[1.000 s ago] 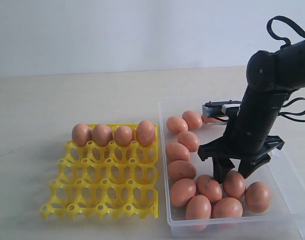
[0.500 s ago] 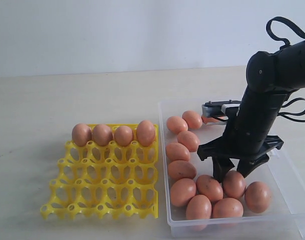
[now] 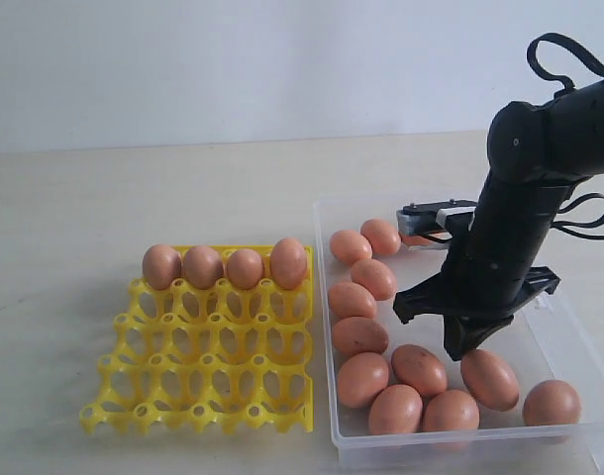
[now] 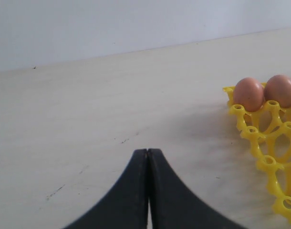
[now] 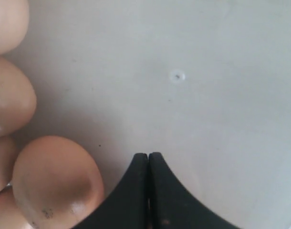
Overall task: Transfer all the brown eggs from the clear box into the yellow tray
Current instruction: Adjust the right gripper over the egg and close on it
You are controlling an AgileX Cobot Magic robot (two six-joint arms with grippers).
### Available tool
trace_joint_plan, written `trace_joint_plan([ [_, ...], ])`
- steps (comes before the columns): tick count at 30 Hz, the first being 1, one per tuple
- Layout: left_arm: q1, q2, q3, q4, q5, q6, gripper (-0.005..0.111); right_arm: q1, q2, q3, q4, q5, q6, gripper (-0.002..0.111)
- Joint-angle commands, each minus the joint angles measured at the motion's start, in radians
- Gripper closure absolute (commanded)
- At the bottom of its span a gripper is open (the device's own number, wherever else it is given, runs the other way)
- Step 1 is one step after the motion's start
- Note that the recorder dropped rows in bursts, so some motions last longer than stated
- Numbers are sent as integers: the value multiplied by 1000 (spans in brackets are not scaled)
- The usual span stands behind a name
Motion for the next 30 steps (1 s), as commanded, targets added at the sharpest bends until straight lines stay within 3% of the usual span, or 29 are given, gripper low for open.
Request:
trace_joint_plan([
  [1,-7,2,-4,-2,-12,-4,107,-5,-15,1,-5,0,-33,108],
  [6,-7,2,-4,-2,-12,-4,107,-5,-75,1,-5,-12,-57,95],
  [14,-7,2,-4,-2,-12,-4,107,-5,-188,1,-6,-12,-47,59],
  [30,-7,2,-4,-2,-12,-4,107,-5,-195,140,-6,-100,-57,51],
])
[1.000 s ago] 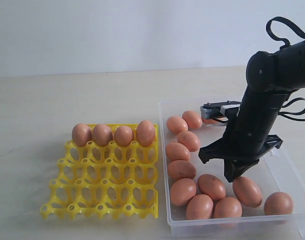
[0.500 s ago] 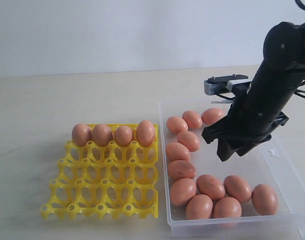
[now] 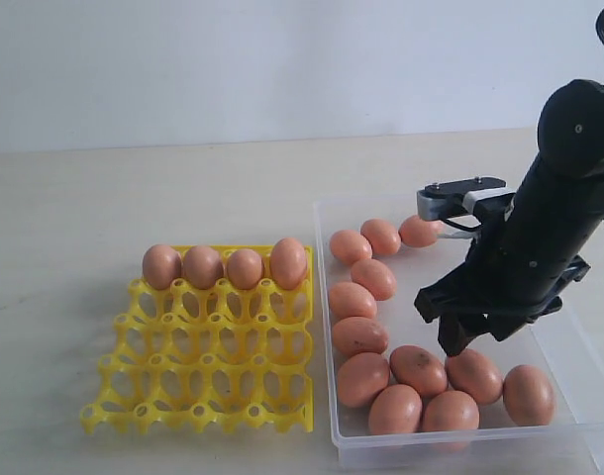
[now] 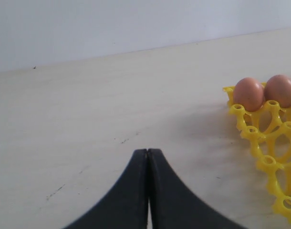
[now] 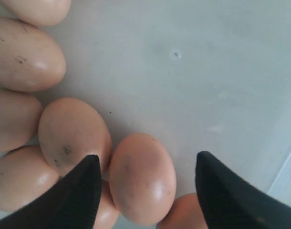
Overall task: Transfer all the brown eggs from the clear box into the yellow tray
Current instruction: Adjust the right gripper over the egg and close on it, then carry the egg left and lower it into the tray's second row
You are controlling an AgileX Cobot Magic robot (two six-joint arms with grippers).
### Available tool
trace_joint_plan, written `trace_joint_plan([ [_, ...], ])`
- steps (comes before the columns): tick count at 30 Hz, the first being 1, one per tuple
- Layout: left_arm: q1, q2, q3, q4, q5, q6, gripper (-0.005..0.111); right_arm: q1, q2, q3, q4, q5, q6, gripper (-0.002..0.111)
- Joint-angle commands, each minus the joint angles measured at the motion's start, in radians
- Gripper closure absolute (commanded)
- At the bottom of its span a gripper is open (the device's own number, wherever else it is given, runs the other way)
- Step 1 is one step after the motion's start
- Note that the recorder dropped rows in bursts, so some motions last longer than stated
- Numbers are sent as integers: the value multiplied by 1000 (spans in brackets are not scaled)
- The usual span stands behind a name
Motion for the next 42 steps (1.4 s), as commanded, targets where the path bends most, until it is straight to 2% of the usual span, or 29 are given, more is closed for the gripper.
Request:
trace_joint_plan([
  [1,-7,2,-4,-2,-12,-4,107,-5,-3,10,-6,-27,-9,51],
  [34,-7,2,-4,-2,-12,-4,107,31,134,50,-37,-136,-11,53],
  [37,-7,2,-4,-2,-12,-4,107,31,134,50,-30,-136,-11,62],
  [42,-7,2,-4,-2,-12,-4,107,31,132,50,-31,-138,-11,102],
])
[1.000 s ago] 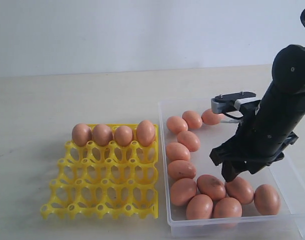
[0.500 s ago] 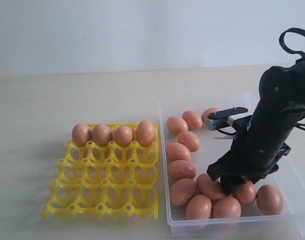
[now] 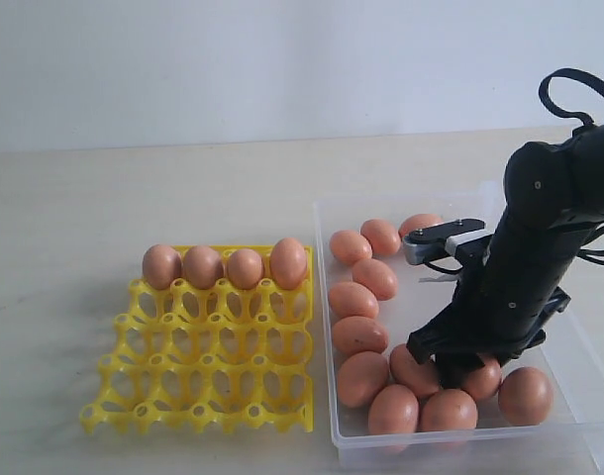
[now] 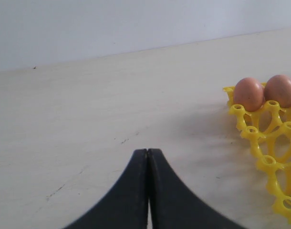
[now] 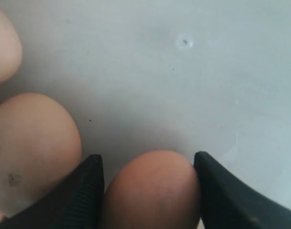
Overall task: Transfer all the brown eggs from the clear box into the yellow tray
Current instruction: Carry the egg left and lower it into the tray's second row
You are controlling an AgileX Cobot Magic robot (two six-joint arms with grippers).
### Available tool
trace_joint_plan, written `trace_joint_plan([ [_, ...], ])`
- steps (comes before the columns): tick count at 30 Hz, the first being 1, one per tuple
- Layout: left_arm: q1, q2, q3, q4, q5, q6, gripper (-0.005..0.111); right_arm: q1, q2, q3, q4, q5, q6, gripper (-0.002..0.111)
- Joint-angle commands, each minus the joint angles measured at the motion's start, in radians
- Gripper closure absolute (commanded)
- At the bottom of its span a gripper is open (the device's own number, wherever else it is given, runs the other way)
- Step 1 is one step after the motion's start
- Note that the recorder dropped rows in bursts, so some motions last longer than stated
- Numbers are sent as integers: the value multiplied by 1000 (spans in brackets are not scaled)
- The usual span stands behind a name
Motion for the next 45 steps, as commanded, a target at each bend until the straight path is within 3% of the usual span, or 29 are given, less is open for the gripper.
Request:
trace_joint_plan([
  [1,-7,2,-4,-2,-12,-4,107,1,14,2,5,-34,-11,109],
  [8,-7,2,-4,-2,-12,-4,107,1,-69,2,5,-135,-29,108],
  [12,-7,2,-4,-2,-12,-4,107,26,-179,2,5,-278,-29,108],
  [16,-7,2,-4,-2,-12,-4,107,147,-235,2,5,-501,-29,108],
  [21,-7,2,-4,-2,-12,-4,107,367,-187,2,8,-965,-25,108],
  [26,-7,2,-4,-2,-12,-4,107,455,-24,-1,-89,-1283,118,108],
  [33,-7,2,-4,-2,-12,-4,107,455,137,-124,-271,-1298,332,108],
  [45,-7,2,-4,-2,-12,-4,107,455,236,-209,-401,-1314,412,108],
])
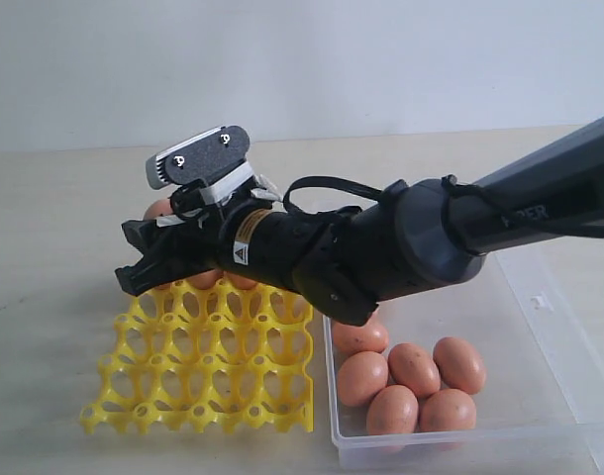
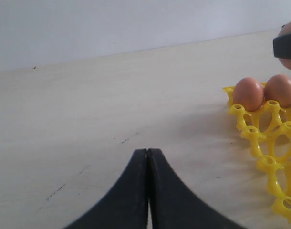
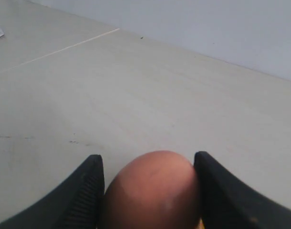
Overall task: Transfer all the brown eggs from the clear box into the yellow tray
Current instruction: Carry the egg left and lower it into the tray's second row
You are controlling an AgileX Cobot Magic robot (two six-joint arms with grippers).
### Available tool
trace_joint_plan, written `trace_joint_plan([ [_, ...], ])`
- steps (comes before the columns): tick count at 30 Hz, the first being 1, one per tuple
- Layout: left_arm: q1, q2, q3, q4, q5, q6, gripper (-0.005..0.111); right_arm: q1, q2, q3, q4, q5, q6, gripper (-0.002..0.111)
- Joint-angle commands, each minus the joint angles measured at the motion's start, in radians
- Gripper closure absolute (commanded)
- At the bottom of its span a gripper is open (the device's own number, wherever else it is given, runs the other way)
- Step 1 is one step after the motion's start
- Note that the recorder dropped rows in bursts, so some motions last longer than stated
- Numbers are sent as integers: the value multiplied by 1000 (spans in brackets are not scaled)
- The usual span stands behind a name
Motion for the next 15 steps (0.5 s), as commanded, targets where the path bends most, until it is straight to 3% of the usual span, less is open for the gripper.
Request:
trace_joint_plan([
  [1,-7,2,-4,-2,-12,-4,107,8,15,-9,-47,-34,28,108],
  [15,-7,2,-4,-2,-12,-4,107,37,59,-9,-92,-103,28,108],
])
